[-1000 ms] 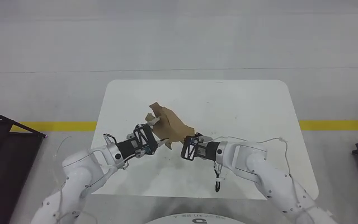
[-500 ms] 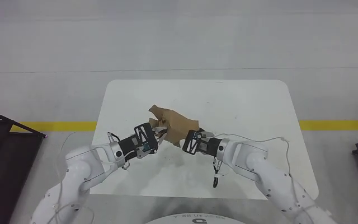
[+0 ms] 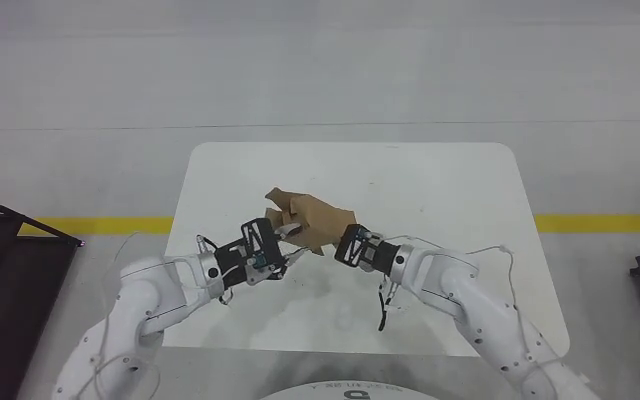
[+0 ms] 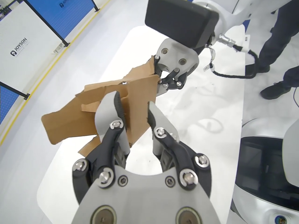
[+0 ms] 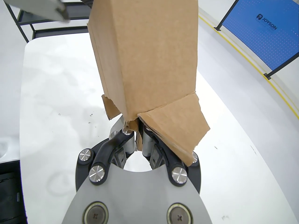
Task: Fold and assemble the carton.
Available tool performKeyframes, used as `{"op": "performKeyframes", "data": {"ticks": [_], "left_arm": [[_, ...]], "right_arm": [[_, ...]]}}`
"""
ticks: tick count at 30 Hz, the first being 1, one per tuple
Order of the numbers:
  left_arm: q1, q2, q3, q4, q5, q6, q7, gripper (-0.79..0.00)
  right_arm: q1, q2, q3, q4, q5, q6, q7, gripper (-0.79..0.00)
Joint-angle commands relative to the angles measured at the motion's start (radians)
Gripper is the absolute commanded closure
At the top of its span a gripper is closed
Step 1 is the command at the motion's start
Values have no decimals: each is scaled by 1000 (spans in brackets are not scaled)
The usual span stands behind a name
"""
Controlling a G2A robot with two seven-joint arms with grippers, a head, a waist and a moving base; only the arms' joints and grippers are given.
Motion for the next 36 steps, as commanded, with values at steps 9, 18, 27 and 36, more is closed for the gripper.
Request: {"op": "performKeyframes", "data": {"ticks": [9, 18, 27, 36], "left_arm": [[-11, 0, 35, 1, 2, 6, -22, -209], [-14, 1, 52, 4, -22, 10, -21, 0], [-3, 3, 42, -4, -77, 9, 8, 0], [5, 7, 2, -20, -121, 20, 30, -785]], "right_arm": [[-8, -2, 4, -3, -14, -18, -17, 0], [-12, -6, 7, 8, 3, -12, -20, 0], [-10, -11, 10, 41, 27, -24, -43, 0], [-7, -11, 29, 90, 59, -83, -112, 0]]}}
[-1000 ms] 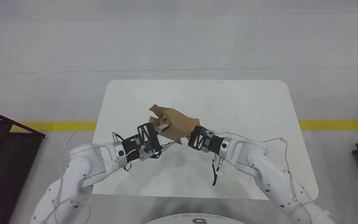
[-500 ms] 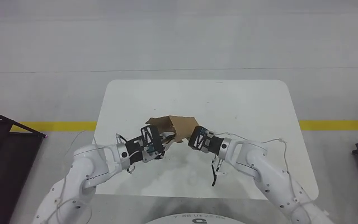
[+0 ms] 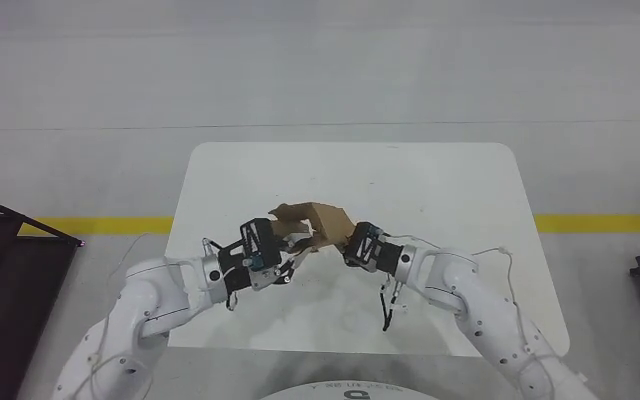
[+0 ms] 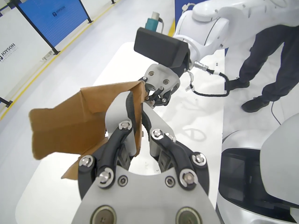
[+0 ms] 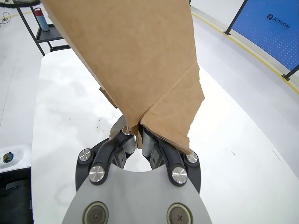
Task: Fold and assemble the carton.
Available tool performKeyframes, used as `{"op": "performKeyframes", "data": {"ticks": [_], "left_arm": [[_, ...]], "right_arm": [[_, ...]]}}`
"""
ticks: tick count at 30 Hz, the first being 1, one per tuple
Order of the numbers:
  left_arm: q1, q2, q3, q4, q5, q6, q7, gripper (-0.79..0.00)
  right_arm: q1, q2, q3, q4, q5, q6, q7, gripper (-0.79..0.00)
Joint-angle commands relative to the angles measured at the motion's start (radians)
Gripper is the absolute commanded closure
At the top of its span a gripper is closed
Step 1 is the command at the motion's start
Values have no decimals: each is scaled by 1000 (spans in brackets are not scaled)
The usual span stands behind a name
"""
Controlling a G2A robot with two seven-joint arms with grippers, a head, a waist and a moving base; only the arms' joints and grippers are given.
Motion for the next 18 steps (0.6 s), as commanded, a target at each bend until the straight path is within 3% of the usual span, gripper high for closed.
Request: {"op": "performKeyframes", "data": {"ticks": [1, 7, 11, 14, 18], "left_arm": [[6, 1, -19, -8, -12, 13, 15, -785], [63, 0, -160, -21, -144, 87, 143, -785], [118, -2, -275, 44, -299, 131, 216, -785], [145, -2, -341, 98, -361, 151, 202, -785], [155, -3, -372, 157, -411, 154, 172, -785]], "right_arm": [[0, 0, 3, 2, -3, -9, -6, 0], [-5, 3, 10, 7, -20, -56, -38, 0], [-13, 8, 20, 11, -45, -105, -84, 0], [-19, 13, 32, 16, -52, -142, -123, 0], [-20, 16, 44, 31, -49, -195, -177, 0]]}}
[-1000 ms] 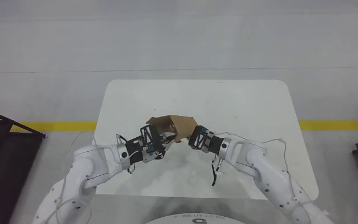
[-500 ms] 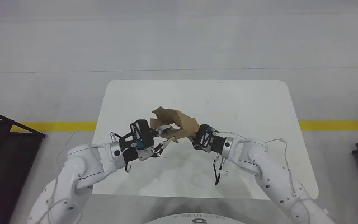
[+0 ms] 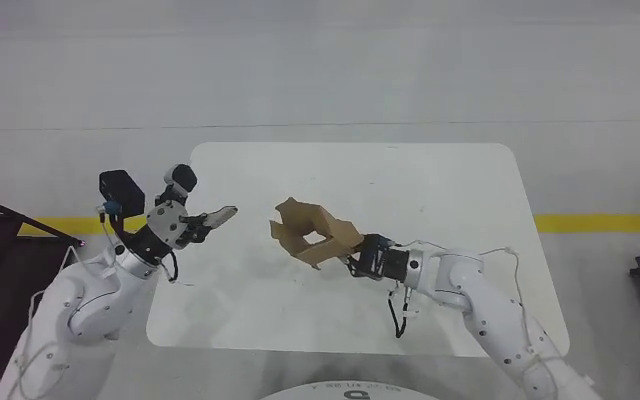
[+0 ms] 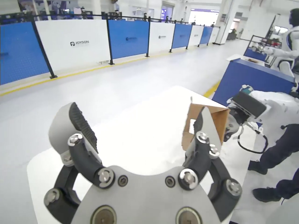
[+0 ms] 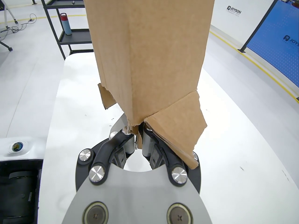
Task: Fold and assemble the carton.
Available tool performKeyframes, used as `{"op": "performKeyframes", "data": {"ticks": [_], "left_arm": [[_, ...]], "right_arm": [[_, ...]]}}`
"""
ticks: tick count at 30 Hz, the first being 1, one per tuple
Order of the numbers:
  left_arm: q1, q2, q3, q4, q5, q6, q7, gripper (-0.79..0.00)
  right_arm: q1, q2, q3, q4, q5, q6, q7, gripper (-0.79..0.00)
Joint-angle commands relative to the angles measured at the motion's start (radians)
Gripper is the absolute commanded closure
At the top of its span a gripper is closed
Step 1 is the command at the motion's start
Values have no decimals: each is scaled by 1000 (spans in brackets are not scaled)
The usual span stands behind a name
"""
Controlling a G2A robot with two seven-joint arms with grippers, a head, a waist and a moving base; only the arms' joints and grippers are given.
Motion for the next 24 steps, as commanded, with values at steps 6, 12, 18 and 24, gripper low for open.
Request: {"op": "performKeyframes", "data": {"ticks": [6, 12, 18, 24], "left_arm": [[-26, -1, 59, 52, 4, -31, -73, -785], [-77, -5, 138, 74, 4, -55, -117, -785], [-117, -7, 183, 81, 8, -70, -142, -785], [-142, -8, 215, 81, 14, -96, -160, -785]], "right_arm": [[8, 1, 3, 31, 16, -68, -87, 0], [23, -2, -9, 52, 11, -88, -113, 0], [42, -8, -28, 64, 15, -88, -110, 0], [61, -13, -43, 79, 30, -88, -92, 0]]}}
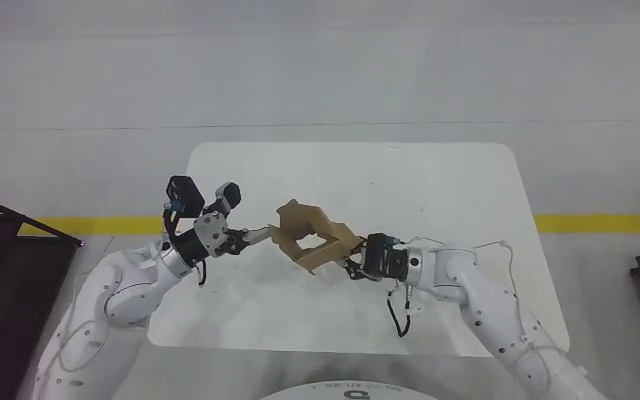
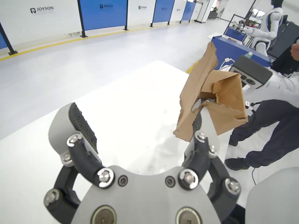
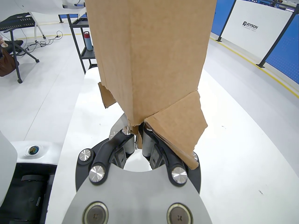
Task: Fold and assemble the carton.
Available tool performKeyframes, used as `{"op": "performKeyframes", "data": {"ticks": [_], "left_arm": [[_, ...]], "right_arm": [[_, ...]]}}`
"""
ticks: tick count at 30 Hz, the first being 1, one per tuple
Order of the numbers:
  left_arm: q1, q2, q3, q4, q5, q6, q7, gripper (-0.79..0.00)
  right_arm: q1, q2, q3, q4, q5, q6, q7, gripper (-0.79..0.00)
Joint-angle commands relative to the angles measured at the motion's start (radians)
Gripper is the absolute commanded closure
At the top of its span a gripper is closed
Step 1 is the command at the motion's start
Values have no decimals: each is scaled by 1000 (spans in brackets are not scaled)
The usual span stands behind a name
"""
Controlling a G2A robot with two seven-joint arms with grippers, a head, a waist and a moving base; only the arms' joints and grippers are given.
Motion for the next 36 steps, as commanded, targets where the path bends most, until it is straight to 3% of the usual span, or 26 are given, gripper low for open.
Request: {"op": "performKeyframes", "data": {"ticks": [1, 27, 36], "left_arm": [[-6, 0, 9, 0, 2, -6, -6, -785], [-102, 1, 76, 61, -206, -86, -108, -785], [-138, 2, 113, 81, -200, -42, -175, -785]], "right_arm": [[5, -1, -4, 4, 3, 0, 11, 0], [64, -18, -50, 27, 49, 16, 159, 0], [80, -23, -63, 1, 56, 38, 244, 0]]}}
